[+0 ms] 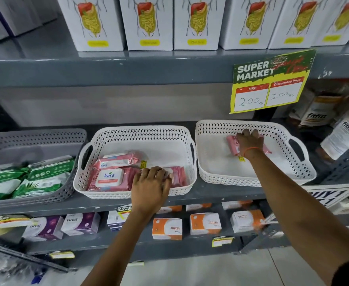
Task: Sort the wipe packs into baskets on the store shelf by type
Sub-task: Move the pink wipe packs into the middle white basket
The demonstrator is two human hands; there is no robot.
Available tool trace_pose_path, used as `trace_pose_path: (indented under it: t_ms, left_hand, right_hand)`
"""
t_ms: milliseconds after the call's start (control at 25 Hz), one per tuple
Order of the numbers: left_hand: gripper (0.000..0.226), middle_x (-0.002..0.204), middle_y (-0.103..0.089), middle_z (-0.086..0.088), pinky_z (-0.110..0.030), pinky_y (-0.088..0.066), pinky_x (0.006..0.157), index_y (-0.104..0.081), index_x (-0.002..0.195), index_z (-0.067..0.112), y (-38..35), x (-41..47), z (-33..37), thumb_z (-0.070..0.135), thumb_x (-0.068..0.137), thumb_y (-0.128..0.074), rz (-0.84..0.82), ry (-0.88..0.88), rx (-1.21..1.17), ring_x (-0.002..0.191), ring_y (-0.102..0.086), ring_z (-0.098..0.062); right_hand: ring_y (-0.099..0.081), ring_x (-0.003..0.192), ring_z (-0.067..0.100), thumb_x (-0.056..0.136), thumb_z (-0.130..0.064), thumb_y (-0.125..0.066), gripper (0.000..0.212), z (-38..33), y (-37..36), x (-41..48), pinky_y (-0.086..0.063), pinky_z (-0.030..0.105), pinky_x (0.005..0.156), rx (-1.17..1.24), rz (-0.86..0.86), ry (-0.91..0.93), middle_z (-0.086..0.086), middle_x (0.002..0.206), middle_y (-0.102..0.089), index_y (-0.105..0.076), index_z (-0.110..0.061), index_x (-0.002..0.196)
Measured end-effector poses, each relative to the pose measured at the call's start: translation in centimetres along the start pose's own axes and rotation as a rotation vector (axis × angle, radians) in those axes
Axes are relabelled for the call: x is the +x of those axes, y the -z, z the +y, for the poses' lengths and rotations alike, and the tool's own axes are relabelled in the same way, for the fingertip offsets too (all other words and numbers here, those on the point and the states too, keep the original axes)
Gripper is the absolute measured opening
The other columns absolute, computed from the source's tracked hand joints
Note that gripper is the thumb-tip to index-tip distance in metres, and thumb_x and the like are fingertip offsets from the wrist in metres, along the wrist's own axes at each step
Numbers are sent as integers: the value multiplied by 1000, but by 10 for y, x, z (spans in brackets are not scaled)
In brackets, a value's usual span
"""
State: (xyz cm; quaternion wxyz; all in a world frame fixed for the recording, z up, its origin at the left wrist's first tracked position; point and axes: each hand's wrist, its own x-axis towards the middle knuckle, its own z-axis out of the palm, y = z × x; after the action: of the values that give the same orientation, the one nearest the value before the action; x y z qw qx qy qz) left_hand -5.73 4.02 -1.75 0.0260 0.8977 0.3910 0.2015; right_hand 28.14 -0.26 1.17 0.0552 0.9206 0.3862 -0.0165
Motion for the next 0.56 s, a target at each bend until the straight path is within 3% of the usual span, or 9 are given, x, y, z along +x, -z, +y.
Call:
trace_pose_path:
  t_ms: [80,200,280,360,440,560]
  left_hand:
    - [42,103,-69,-5,-44,-49,80,-66,96,15,1,0,1,40,87,-34,-13,6,9,94,-61,-30]
    - [42,106,-69,-4,-40,-51,77,-66,98,14,2,-1,1,40,90,-35,-21,10,-33,94,-63,-28]
    - [41,114,-68,-7,-40,-50,83,-65,106,13,2,-5,-5,40,91,-37,-17,14,-67,103,-63,-28]
    - [48,127,-61,-12,-45,-40,102,-60,121,10,4,-14,-19,40,93,-35,16,29,-20,119,-55,-30]
    - [59,140,-48,-13,-48,-27,111,-46,135,8,8,-25,-39,43,93,-26,51,81,37,131,-43,-30]
    - [67,154,-23,-10,-49,-15,116,-25,145,9,10,-37,-68,49,92,-14,48,181,63,143,-17,-26]
  right_hand:
    - [-31,132,35,78,-15,-71,57,-14,8,-14,-35,50,108,103,105,3,12,138,-40,-48,-14,130]
    - [-38,124,38,73,-18,-72,61,-52,29,-43,-40,46,101,353,405,30,17,132,-46,-49,-12,129]
    - [-43,119,40,66,-22,-76,68,-84,45,-65,-41,43,96,460,586,203,20,127,-50,-52,-11,129]
    - [-47,114,41,59,-26,-78,75,-117,57,-84,-43,41,95,481,651,474,21,122,-53,-54,-11,129]
    - [-46,113,36,59,-31,-80,82,-145,59,-101,-47,42,97,433,533,692,17,123,-53,-50,-15,134]
    - [-38,123,30,73,-36,-74,83,-172,41,-113,-41,40,103,237,194,802,10,137,-45,-34,-24,145]
